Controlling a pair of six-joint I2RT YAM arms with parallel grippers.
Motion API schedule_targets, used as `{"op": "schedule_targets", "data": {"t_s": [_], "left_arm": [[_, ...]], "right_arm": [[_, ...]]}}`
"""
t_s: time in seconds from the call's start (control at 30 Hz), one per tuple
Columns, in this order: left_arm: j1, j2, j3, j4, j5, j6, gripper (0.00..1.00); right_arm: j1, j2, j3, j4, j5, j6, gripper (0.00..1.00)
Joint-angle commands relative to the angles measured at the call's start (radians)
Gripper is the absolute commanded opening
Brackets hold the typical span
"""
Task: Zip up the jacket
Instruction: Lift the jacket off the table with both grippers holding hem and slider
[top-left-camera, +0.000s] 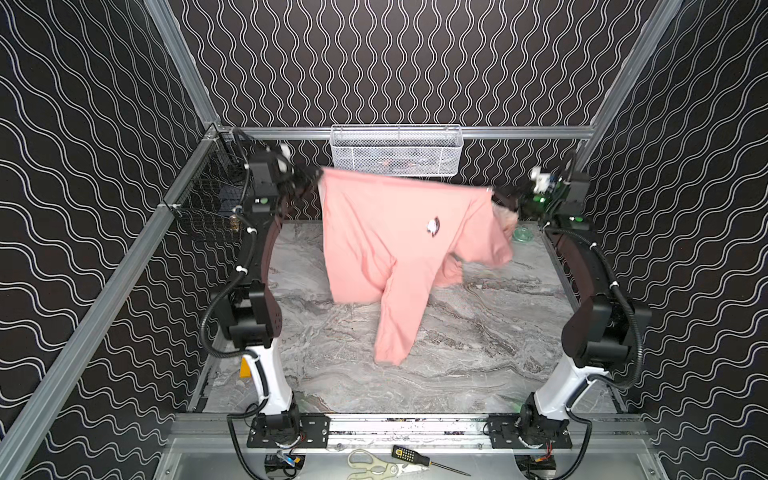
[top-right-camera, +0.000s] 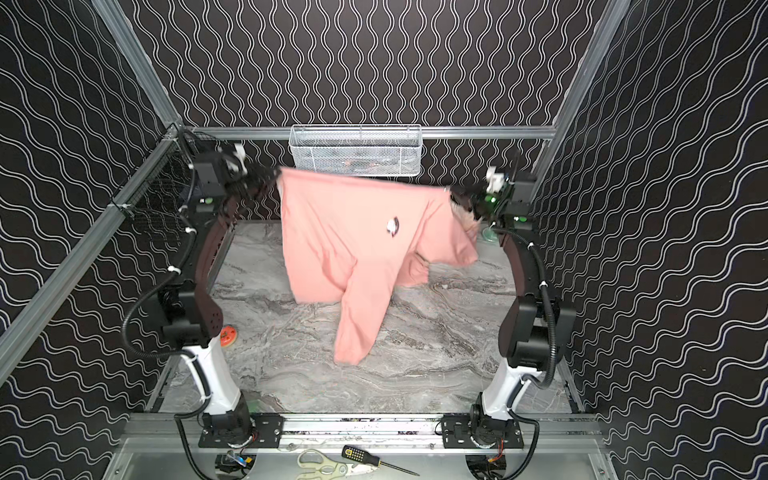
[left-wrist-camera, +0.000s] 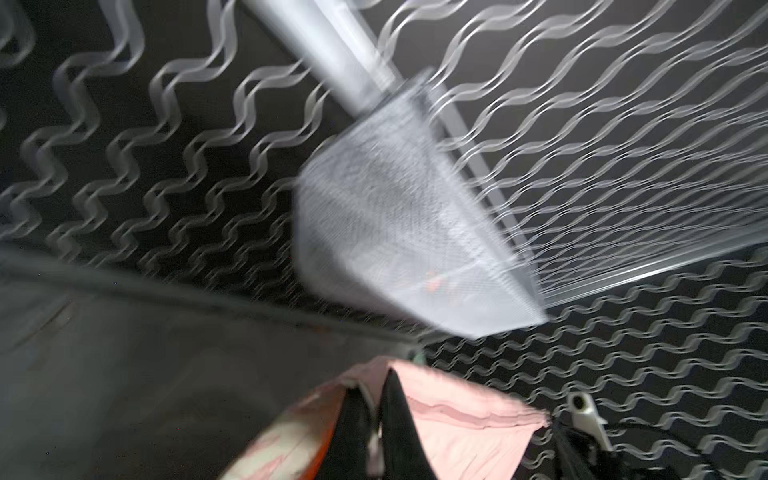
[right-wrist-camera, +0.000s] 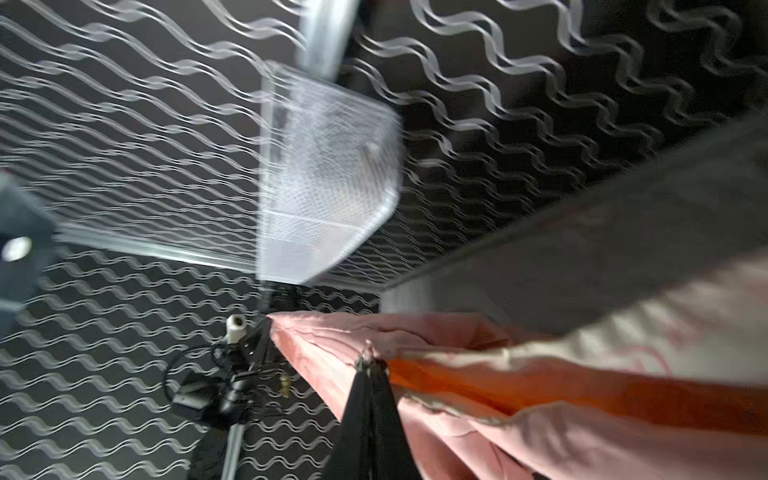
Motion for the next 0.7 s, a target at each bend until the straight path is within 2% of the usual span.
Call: {"op": "schedule_targets", "data": {"t_s": [0.0, 0.03, 0.1, 0.2, 0.3, 0.4, 0.47, 0.57, 0.67], "left_arm": [[0.008, 0.058, 0.224, 0.245, 0.006, -0.191, 0.00], [0.012, 0.056, 0.237, 0.255, 0.015, -0.196, 0.00], [0.019, -0.003, 0.143, 0.284, 0.041, -0.199, 0.00], [0.020, -0.191, -0.224, 0.364, 0.069, -0.152, 0.00], [0.023, -0.392, -0.595, 0.370, 0.106, -0.080, 0.00], [0.027, -0.570, -0.940, 0.311, 0.119, 0.004, 0.00], [0.033, -0.665, -1.146, 0.262, 0.118, 0.043, 0.00], [0.048, -0.759, -1.359, 0.169, 0.096, 0.098, 0.00], [0.055, -0.800, -1.457, 0.001, 0.032, 0.198, 0.00]], "right_arm": [[-0.012, 0.035, 0.181, 0.311, -0.070, 0.195, 0.00], [-0.012, 0.071, 0.212, 0.333, -0.081, 0.212, 0.00], [-0.013, 0.075, 0.212, 0.405, -0.111, 0.262, 0.00], [-0.013, -0.004, 0.027, 0.530, -0.145, 0.311, 0.00], [-0.015, -0.124, -0.261, 0.567, -0.176, 0.265, 0.00], [-0.015, -0.235, -0.532, 0.434, -0.213, 0.109, 0.00], [-0.014, -0.306, -0.696, 0.285, -0.195, -0.045, 0.00], [-0.013, -0.361, -0.886, 0.040, -0.134, -0.257, 0.00], [-0.013, -0.359, -0.995, -0.128, -0.066, -0.384, 0.00]]}}
